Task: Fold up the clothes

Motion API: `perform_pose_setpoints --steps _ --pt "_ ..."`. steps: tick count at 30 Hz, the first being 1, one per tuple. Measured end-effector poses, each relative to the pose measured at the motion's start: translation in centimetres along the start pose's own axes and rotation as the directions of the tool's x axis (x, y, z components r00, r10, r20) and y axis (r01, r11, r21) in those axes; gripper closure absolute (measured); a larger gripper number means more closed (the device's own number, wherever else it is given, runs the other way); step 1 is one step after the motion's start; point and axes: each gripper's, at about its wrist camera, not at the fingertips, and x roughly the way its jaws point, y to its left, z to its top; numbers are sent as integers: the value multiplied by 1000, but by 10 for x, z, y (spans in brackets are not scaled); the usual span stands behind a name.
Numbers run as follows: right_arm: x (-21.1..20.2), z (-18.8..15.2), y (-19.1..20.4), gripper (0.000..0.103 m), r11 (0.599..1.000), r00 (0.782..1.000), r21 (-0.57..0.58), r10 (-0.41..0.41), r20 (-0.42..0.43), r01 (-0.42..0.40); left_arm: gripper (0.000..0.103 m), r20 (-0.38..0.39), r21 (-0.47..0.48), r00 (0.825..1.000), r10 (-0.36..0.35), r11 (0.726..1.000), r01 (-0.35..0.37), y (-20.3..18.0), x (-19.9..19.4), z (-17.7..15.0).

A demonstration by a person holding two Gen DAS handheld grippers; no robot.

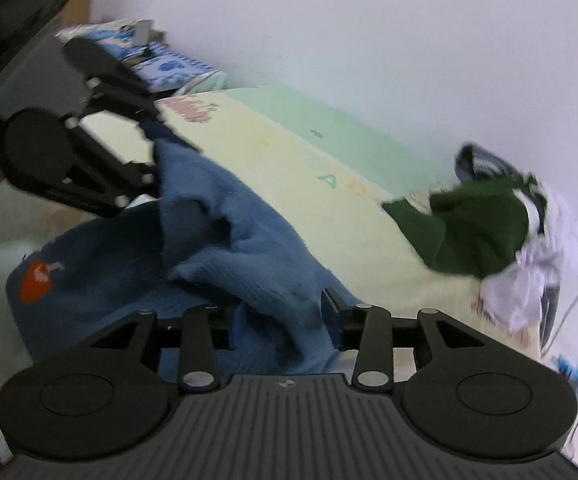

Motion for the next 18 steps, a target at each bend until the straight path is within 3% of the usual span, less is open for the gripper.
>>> perform_pose_setpoints --steps 2,3,4,7,18 --pt "4 -1 5 63 999 1000 -53 -3 4 4 80 -3 49 1000 27 998 -26 -6 2 -1" --pt "6 -1 7 67 997 1000 -74 -4 4 4 83 -4 65 999 35 997 -34 -8 1 -2" --pt "8 -1 6 79 997 1000 -74 3 -4 -3 85 -8 72 999 39 997 -38 -11 1 -2" --pt "5 -1 -2 87 999 1000 -48 19 1 -19 86 -19 79 999 50 996 -49 -16 -1 -2" --pt "-28 2 -19 90 994 991 -33 103 81 -101 86 -10 -41 998 56 998 -57 -11 -47 20"
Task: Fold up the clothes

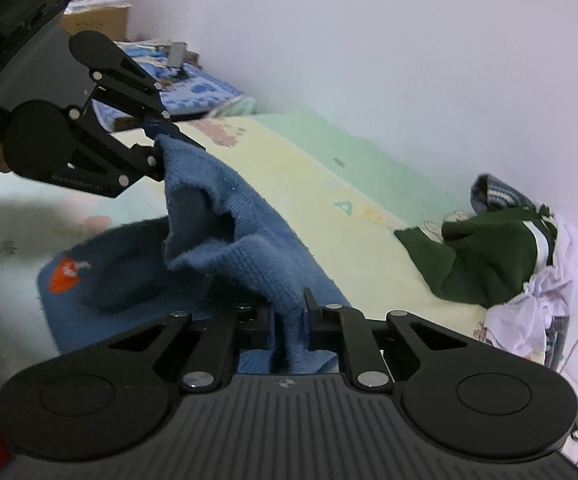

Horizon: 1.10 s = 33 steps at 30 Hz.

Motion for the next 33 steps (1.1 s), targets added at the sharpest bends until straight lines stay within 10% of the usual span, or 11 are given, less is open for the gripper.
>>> perform_pose_setpoints --steps 33 --pt "-19 -49 54 91 967 968 -132 198 -154 -219 87 -188 -77 969 -163 986 151 -58 -36 -45"
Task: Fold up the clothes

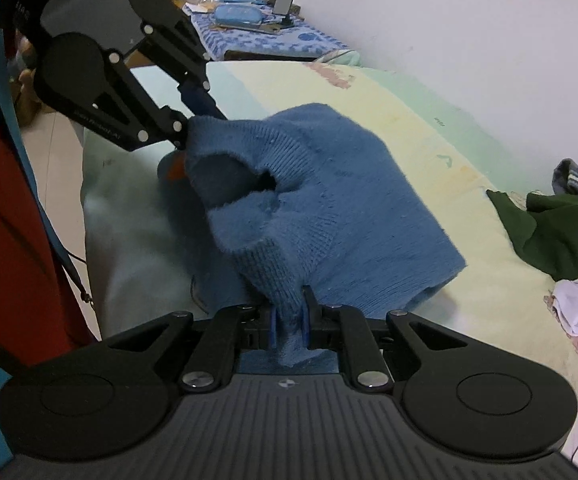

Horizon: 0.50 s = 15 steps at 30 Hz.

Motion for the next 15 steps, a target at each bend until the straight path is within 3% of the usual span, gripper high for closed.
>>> perform_pose_setpoints --steps 8,12,15 --pt "-6 6 2 91 999 1000 -34 -3 -5 3 86 20 74 997 72 995 -74 3 -14 4" --pt "-7 2 8 91 993 999 -122 -5 -46 -1 85 -8 63 1000 26 998 -26 6 -17 0" --pt "0 -2 7 91 993 999 -121 -6 -53 -1 83 -27 17 999 -17 1000 18 7 -12 -4"
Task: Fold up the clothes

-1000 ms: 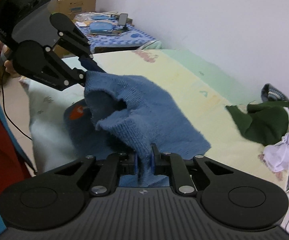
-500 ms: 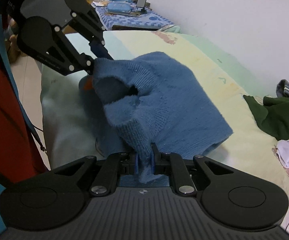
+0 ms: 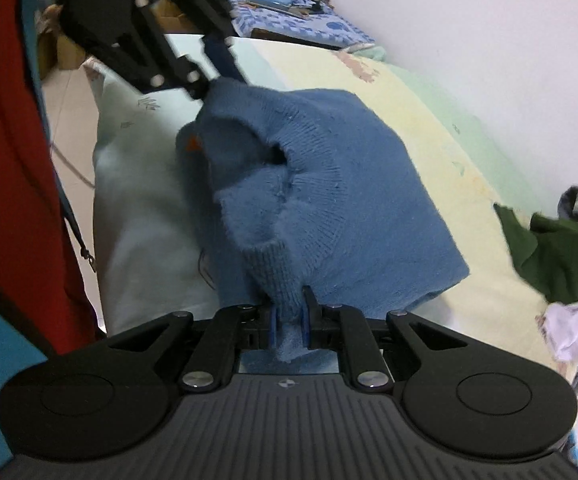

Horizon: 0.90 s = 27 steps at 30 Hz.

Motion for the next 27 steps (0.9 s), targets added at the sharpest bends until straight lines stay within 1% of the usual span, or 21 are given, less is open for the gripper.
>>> perform_pose_setpoints --steps 3,5,7,8,9,10,12,15,17,18,19,21,23,24,27 --pt "4 -1 1 91 1000 1000 -8 -5 -4 5 82 -16 -5 999 -30 1000 30 1 -3 -4" --pt "4 -1 2 90 1000 1000 -19 -10 -6 10 78 -26 1 998 -60 998 60 5 -11 -5" --pt "4 -1 3 90 1000 1000 -22 -13 -7 12 73 -16 -9 996 -86 996 86 14 -23 -2" --pt "4 -1 3 90 1000 1000 -20 -13 -7 13 71 -5 -18 996 -84 996 84 19 -28 2" --pt "4 -1 3 89 1000 1000 -16 -15 -7 14 67 7 -27 997 -81 996 81 23 -32 6" --pt "4 -1 4 87 1000 1000 -14 -14 -6 14 64 19 -36 997 -78 996 79 27 -36 10" --pt "4 -1 6 86 1000 1000 -14 -18 -2 18 63 66 -84 995 -76 993 81 36 -36 22" --pt "3 0 6 87 1000 1000 -9 -19 -5 18 64 121 -172 990 -78 980 99 46 -15 46" --pt "0 2 3 89 1000 1000 1 -9 -8 9 65 143 -182 988 -55 980 81 47 5 57" --pt "-1 2 4 90 1000 1000 -9 -10 -12 10 69 143 -192 989 -46 979 73 48 17 60" --pt "-3 1 5 91 1000 1000 -21 -17 -18 17 71 127 -202 990 -59 976 84 49 29 60" --pt "-4 0 8 91 999 999 -42 -30 -32 28 71 92 -217 991 -95 970 113 50 48 58" --pt "-4 -3 9 91 999 998 -40 -39 -39 37 71 71 -185 990 -119 974 131 42 53 48" --pt "-5 -4 9 91 998 998 -39 -43 -43 41 71 68 -165 991 -117 978 127 37 53 44" --pt "-5 -6 8 89 999 999 -20 -35 -40 34 68 58 -159 990 -132 977 139 28 52 35"
